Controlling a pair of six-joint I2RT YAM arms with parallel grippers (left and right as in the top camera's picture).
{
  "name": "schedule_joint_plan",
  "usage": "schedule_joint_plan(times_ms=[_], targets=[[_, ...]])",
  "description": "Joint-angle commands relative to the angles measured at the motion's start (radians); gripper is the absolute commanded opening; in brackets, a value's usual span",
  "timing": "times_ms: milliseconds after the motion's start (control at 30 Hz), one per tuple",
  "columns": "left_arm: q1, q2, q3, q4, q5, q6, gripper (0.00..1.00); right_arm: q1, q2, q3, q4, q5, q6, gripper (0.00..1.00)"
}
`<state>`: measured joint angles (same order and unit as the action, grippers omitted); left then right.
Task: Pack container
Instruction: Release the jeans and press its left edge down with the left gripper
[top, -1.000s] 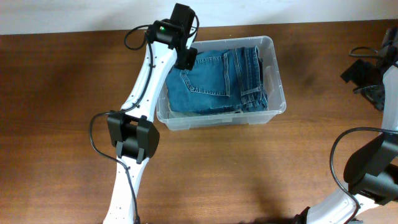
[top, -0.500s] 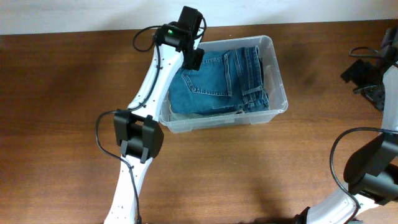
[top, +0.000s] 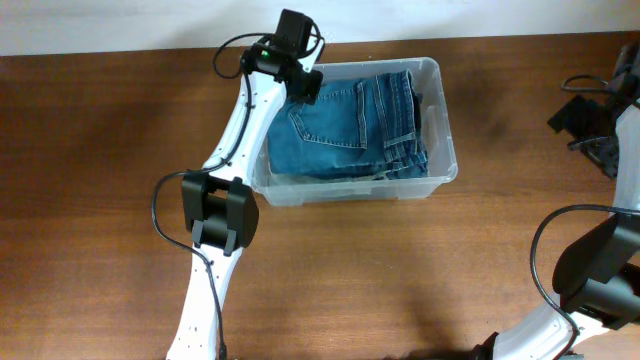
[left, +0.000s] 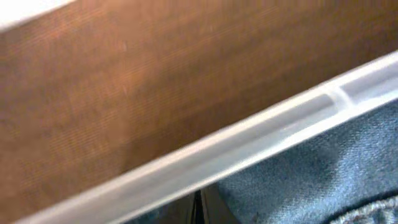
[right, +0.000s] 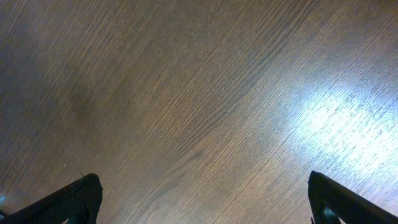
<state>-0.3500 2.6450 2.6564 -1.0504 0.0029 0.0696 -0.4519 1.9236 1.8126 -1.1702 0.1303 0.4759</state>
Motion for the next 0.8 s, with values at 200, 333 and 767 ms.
schedule_joint_plan(times_ms=[200,333,767], targets=[[0.029,0.027,0.009,0.061,-0.017,0.076,0.06,0.000,-0.002,-0.005,0.000,0.012,0.012,0.98],[0.023,-0.027,0.012,0.026,-0.017,0.075,0.07,0.000,-0.002,-0.005,0.000,0.012,0.012,0.98],[0.023,-0.320,0.014,-0.234,0.136,0.029,0.06,0.000,-0.002,-0.005,0.000,0.012,0.012,0.98]])
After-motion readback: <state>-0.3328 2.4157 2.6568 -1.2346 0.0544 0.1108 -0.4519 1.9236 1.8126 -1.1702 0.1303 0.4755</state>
